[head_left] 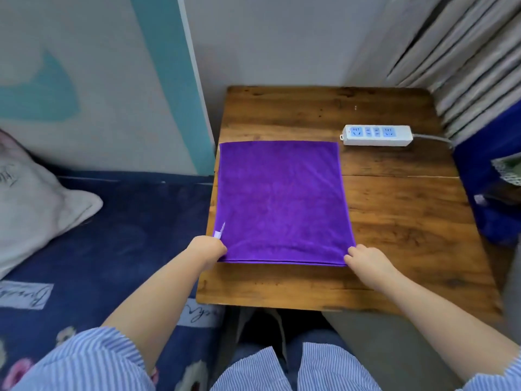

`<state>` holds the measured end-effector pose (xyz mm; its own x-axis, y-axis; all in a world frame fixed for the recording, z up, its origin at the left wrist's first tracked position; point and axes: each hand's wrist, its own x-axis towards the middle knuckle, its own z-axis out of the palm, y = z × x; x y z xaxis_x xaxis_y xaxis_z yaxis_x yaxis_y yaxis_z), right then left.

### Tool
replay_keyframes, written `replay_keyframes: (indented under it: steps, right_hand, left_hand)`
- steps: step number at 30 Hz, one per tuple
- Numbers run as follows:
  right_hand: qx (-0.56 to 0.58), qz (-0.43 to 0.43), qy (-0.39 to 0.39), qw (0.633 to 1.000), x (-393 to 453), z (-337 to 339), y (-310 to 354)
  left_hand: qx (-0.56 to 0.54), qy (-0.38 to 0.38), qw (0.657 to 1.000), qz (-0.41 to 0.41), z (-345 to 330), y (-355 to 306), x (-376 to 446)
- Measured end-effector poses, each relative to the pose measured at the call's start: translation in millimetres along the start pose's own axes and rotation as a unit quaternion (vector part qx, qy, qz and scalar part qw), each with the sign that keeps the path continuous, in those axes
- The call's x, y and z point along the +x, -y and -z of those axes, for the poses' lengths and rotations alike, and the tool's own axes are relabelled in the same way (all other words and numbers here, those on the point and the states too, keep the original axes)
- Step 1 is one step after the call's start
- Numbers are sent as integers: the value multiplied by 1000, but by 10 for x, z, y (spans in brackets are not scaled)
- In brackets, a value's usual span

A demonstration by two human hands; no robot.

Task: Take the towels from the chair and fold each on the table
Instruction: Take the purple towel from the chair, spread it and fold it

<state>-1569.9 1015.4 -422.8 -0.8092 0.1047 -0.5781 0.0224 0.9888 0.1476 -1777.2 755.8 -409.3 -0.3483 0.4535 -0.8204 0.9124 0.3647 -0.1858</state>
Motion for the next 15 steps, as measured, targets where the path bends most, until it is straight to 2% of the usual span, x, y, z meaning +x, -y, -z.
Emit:
replay_keyframes:
  steps: [1, 5, 7, 9, 12, 15]
  right_hand:
    - [8, 2, -28, 1000, 19, -98, 7]
    - [-29, 13, -37, 999, -31, -228, 153]
    - [-24, 20, 24, 999, -56, -181, 183]
    - [-13, 18, 11, 1000, -54, -139, 171]
    - [-21, 42, 160, 986, 17, -66, 102]
    - [17, 65, 222, 973, 202, 114, -21]
  left_hand:
    - [-2, 0, 1000, -1, -56, -29, 2]
    - [-12, -3, 1000, 4, -310, -104, 20]
    - [-8, 16, 1000, -3, -403, -127, 26]
    - [26, 51, 998, -15, -464, -121, 32]
    - [76, 95, 990, -65, -479, -74, 64]
    - [50, 118, 991, -44, -262, -33, 62]
